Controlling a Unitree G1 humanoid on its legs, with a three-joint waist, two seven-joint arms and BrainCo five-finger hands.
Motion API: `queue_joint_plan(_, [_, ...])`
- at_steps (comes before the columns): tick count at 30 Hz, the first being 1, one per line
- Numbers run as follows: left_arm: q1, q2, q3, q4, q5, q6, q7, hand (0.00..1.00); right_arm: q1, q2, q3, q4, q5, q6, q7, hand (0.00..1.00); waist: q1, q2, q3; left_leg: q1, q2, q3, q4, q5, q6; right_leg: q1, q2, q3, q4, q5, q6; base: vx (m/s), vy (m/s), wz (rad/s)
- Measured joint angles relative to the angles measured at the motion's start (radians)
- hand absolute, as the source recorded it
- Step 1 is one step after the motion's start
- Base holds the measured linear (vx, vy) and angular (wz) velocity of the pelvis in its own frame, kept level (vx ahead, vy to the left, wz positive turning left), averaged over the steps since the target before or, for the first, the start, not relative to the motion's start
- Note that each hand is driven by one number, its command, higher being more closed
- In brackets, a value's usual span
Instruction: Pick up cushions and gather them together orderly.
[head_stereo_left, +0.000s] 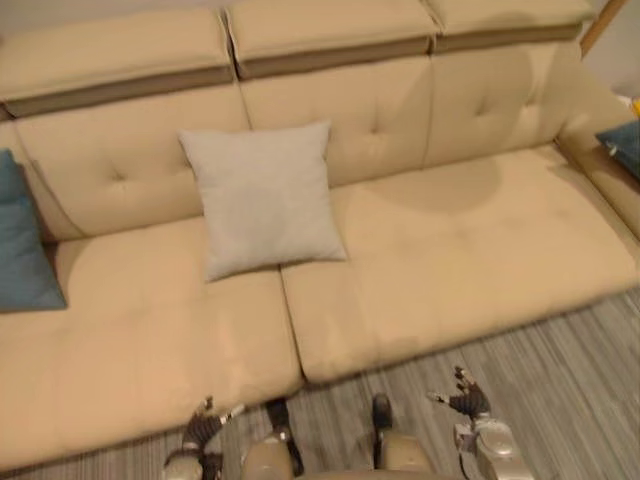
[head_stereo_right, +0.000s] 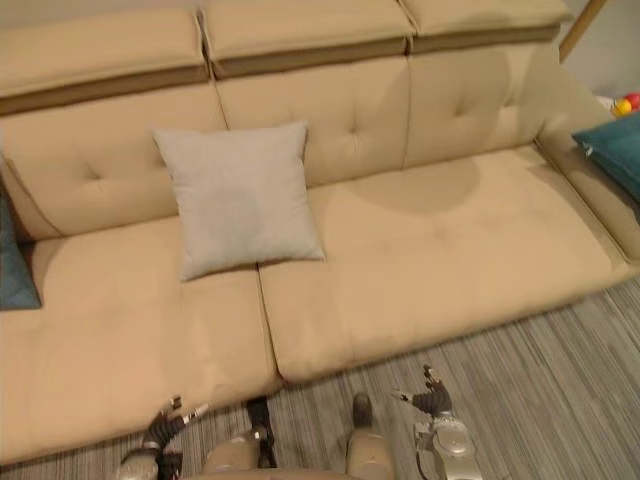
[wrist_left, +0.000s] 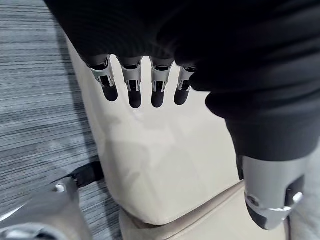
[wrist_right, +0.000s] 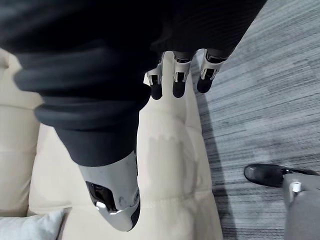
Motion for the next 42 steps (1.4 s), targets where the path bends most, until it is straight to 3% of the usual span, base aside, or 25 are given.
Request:
queue_joint_plan(1, [-0.007, 0.007, -0.005, -0.033, 0.0, -0.002, 0.0, 0.0, 0.021, 0.013, 0.013, 0.004, 0.0, 0.002, 0.0, 0.0, -0.004, 0.0, 0.008, 0.007, 0.003, -0.027, 0.032, -0.006, 0.008, -0.031, -0.012, -0.049, 0.327, -0.125, -0.033, -0.1, -0.046, 0.31])
queue_joint_plan(3, [0.001, 0.006, -0.012, -0.056, -0.001, 0.0, 0.006, 0.0, 0.042, 0.025, 0.031, 0.011, 0.0, 0.001, 0.001, 0.0, 0.001, -0.005, 0.006, 0.022, -0.005, -0.059, 0.048, -0.007, 0.009, 0.019, -0.014, -0.057, 0.528, -0.189, 0.0, -0.1, -0.091, 0.58])
queue_joint_plan(6, [0.022, -0.017, -0.013, -0.09, -0.003, 0.001, 0.022, 0.0, 0.031, 0.015, 0.043, 0.009, 0.006, -0.002, -0.01, 0.0, 0.02, -0.032, -0.018, -0.008, -0.027, -0.078, 0.047, 0.054, -0.01, 0.148, 0.0, -0.068, 0.343, -0.289, 0.002, -0.14, -0.113, 0.22])
queue_joint_plan(7, [0.019, -0.041, -0.025, -0.1, -0.003, 0.001, 0.02, 0.0, 0.013, 0.002, 0.041, -0.012, 0.012, -0.005, -0.02, 0.0, 0.048, -0.01, -0.02, -0.043, -0.009, -0.078, 0.025, 0.074, -0.02, 0.147, 0.026, -0.083, 0.243, -0.318, -0.047, -0.2, -0.126, -0.26])
queue_joint_plan(9, [0.012, -0.072, -0.035, -0.093, -0.003, 0.005, 0.022, 0.0, -0.017, -0.016, 0.039, -0.028, 0.021, -0.011, -0.028, 0.0, 0.053, 0.028, 0.0, -0.091, 0.006, -0.088, 0.006, 0.091, -0.042, 0.139, 0.045, -0.108, 0.175, -0.351, -0.065, -0.3, -0.123, -0.11])
queue_joint_plan(10, [0.004, -0.094, -0.074, -0.099, -0.004, 0.009, 0.024, 0.0, -0.021, -0.026, 0.021, -0.028, 0.022, -0.002, -0.041, 0.0, 0.047, 0.071, 0.018, -0.098, 0.019, -0.116, -0.042, 0.043, -0.111, 0.118, 0.072, -0.131, 0.156, -0.306, -0.09, -0.41, -0.105, 0.2])
queue_joint_plan(11, [0.002, -0.097, -0.083, -0.1, -0.004, 0.009, 0.024, 0.0, -0.018, -0.023, 0.017, -0.029, 0.026, 0.001, -0.042, 0.0, 0.043, 0.064, 0.02, -0.102, 0.013, -0.12, -0.049, 0.019, -0.143, 0.11, 0.056, -0.135, 0.138, -0.288, -0.104, -0.39, -0.025, 0.34])
queue_joint_plan(13, [-0.003, -0.098, -0.094, -0.106, -0.003, 0.009, 0.024, 0.0, -0.022, 0.0, -0.02, -0.037, 0.043, 0.0, -0.048, 0.0, 0.03, 0.039, 0.03, -0.137, -0.019, -0.134, 0.166, -0.012, -0.103, 0.097, 0.014, -0.147, 0.128, -0.262, -0.112, -0.24, -0.007, 0.17])
queue_joint_plan(14, [0.008, -0.111, -0.092, -0.123, -0.003, 0.008, 0.026, 0.0, -0.002, 0.0, -0.023, -0.062, 0.049, 0.0, -0.051, 0.0, 0.03, 0.027, 0.037, -0.104, -0.032, -0.151, 0.324, -0.097, -0.072, 0.088, 0.012, -0.123, 0.127, -0.248, -0.106, -0.17, -0.022, -0.14])
queue_joint_plan(17, [0.035, -0.125, -0.092, -0.137, -0.004, 0.002, 0.035, 0.0, 0.003, 0.006, -0.026, -0.068, 0.048, -0.001, -0.054, 0.0, 0.032, 0.051, 0.025, 0.004, -0.034, -0.251, 0.312, -0.253, -0.095, 0.069, 0.051, -0.061, 0.128, -0.219, -0.097, -0.14, 0.066, -0.66])
queue_joint_plan(21, [0.027, -0.126, -0.1, -0.129, -0.021, 0.004, 0.041, 0.0, 0.034, 0.016, -0.065, -0.052, 0.048, 0.0, -0.056, 0.0, 0.023, 0.034, -0.008, 0.067, -0.06, -0.2, 0.181, -0.215, -0.078, 0.082, 0.046, 0.0, 0.022, -0.141, -0.066, -0.12, 0.099, -0.55])
queue_joint_plan(24, [0.005, -0.117, -0.103, -0.126, -0.02, 0.005, 0.042, 0.0, 0.045, 0.017, -0.088, -0.05, 0.051, 0.01, -0.062, 0.0, -0.008, 0.035, -0.011, 0.086, -0.069, -0.145, 0.157, -0.202, -0.066, 0.089, 0.05, 0.057, -0.055, -0.079, -0.048, -0.03, 0.085, -0.52])
queue_joint_plan(27, [-0.008, -0.104, -0.106, -0.127, -0.019, 0.006, 0.042, 0.0, 0.035, 0.031, -0.095, -0.051, 0.057, 0.016, -0.062, 0.0, -0.021, 0.033, -0.009, 0.092, -0.055, -0.032, 0.197, -0.224, -0.048, 0.067, 0.077, 0.176, -0.101, -0.013, -0.037, -0.04, 0.094, -1.27])
queue_joint_plan(28, [-0.015, -0.102, -0.106, -0.131, -0.018, 0.006, 0.042, 0.0, 0.019, 0.035, -0.091, -0.049, 0.063, 0.018, -0.062, 0.0, -0.022, 0.036, -0.008, 0.095, -0.026, 0.041, 0.221, -0.246, -0.046, 0.04, 0.1, 0.171, -0.131, 0.05, -0.051, -0.06, 0.057, -1.78])
queue_joint_plan(29, [-0.014, -0.105, -0.102, -0.135, -0.018, 0.006, 0.044, 0.0, 0.004, 0.04, -0.08, -0.05, 0.07, 0.018, -0.063, 0.0, -0.023, 0.037, -0.008, 0.1, -0.005, 0.092, 0.231, -0.256, -0.048, 0.027, 0.113, 0.129, -0.155, 0.096, -0.089, -0.09, -0.002, -2.23])
queue_joint_plan(30, [-0.011, -0.092, -0.1, -0.135, -0.018, 0.008, 0.045, 0.0, -0.018, 0.048, -0.058, -0.052, 0.08, 0.015, -0.064, 0.0, -0.021, 0.035, -0.004, 0.123, 0.029, 0.2, 0.237, -0.275, -0.036, 0.024, 0.106, -0.028, -0.176, 0.07, -0.192, -0.07, -0.024, -2.52])
queue_joint_plan(31, [-0.018, -0.097, -0.112, -0.135, -0.018, 0.019, 0.043, 0.0, -0.047, 0.04, -0.052, -0.05, 0.08, 0.017, -0.065, 0.0, -0.026, 0.046, 0.011, 0.179, 0.05, 0.309, 0.227, -0.285, -0.045, 0.003, 0.044, -0.263, -0.117, 0.006, -0.248, -0.06, -0.015, -2.47])
queue_joint_plan(33, [-0.022, -0.106, -0.115, -0.139, -0.019, 0.021, 0.044, 0.0, -0.056, 0.038, -0.032, -0.049, 0.079, 0.018, -0.065, 0.0, -0.022, 0.059, 0.012, 0.247, 0.074, 0.447, 0.232, -0.32, -0.06, 0.007, -0.039, -0.537, -0.039, -0.039, -0.306, 0.01, -0.017, -2.58])
queue_joint_plan(34, [-0.021, -0.105, -0.115, -0.138, -0.019, 0.022, 0.043, 0.0, -0.065, 0.039, -0.008, -0.049, 0.077, 0.018, -0.065, 0.0, -0.022, 0.061, 0.011, 0.298, 0.08, 0.549, 0.232, -0.336, -0.081, 0.01, -0.087, -0.684, 0.009, -0.051, -0.315, 0.06, -0.084, -2.61])
queue_joint_plan(35, [-0.023, -0.105, -0.118, -0.138, -0.019, 0.022, 0.043, 0.0, -0.068, 0.039, 0.0, -0.049, 0.077, 0.018, -0.065, 0.0, -0.024, 0.061, 0.009, 0.31, 0.078, 0.577, 0.233, -0.344, -0.094, 0.012, -0.096, -0.711, 0.017, -0.05, -0.313, 0.1, -0.121, -2.44])
queue_joint_plan(37, [-0.036, -0.105, -0.143, -0.138, -0.018, 0.024, 0.041, 0.0, -0.073, 0.04, 0.01, -0.049, 0.075, 0.019, -0.062, 0.0, -0.025, 0.071, 0.006, 0.369, 0.079, 0.596, 0.253, -0.369, -0.15, -0.035, -0.041, -0.628, 0.067, -0.058, -0.252, 0.19, -0.148, -2.41])
queue_joint_plan(39, [-0.046, -0.112, -0.148, -0.136, -0.018, 0.024, 0.041, 0.0, -0.067, 0.04, 0.027, -0.049, 0.073, 0.02, -0.06, 0.0, -0.027, 0.081, 0.005, 0.371, 0.143, 0.536, 0.386, -0.385, -0.176, -0.051, 0.01, -0.552, 0.112, -0.094, -0.238, 0.32, -0.183, -1.96])
queue_joint_plan(40, [-0.052, -0.118, -0.152, -0.137, -0.02, 0.022, 0.041, 0.0, -0.056, 0.036, 0.05, -0.047, 0.067, 0.021, -0.061, 0.0, -0.021, 0.094, 0.002, 0.308, 0.238, 0.391, 0.652, -0.335, -0.097, -0.036, 0.071, -0.48, 0.115, -0.119, -0.243, 0.79, -0.156, -3.53])
queue_joint_plan(41, [-0.038, -0.162, -0.194, -0.133, -0.026, 0.023, 0.043, 0.0, -0.06, 0.035, 0.109, -0.016, 0.055, 0.022, -0.065, 0.0, 0.026, 0.095, 0.037, 0.003, 0.121, -0.089, 0.971, -0.366, -0.063, 0.14, 0.141, -0.283, 0.063, -0.17, -0.252, 0.85, -0.074, -3.51])
queue_joint_plan(42, [-0.026, -0.159, -0.195, -0.149, -0.034, 0.022, 0.046, 0.0, -0.058, 0.036, 0.121, -0.015, 0.055, 0.021, -0.065, 0.0, 0.045, 0.089, 0.037, -0.038, 0.099, -0.089, 0.903, -0.367, -0.061, 0.167, 0.134, -0.254, 0.058, -0.182, -0.239, 0.81, 0.076, -2.79])
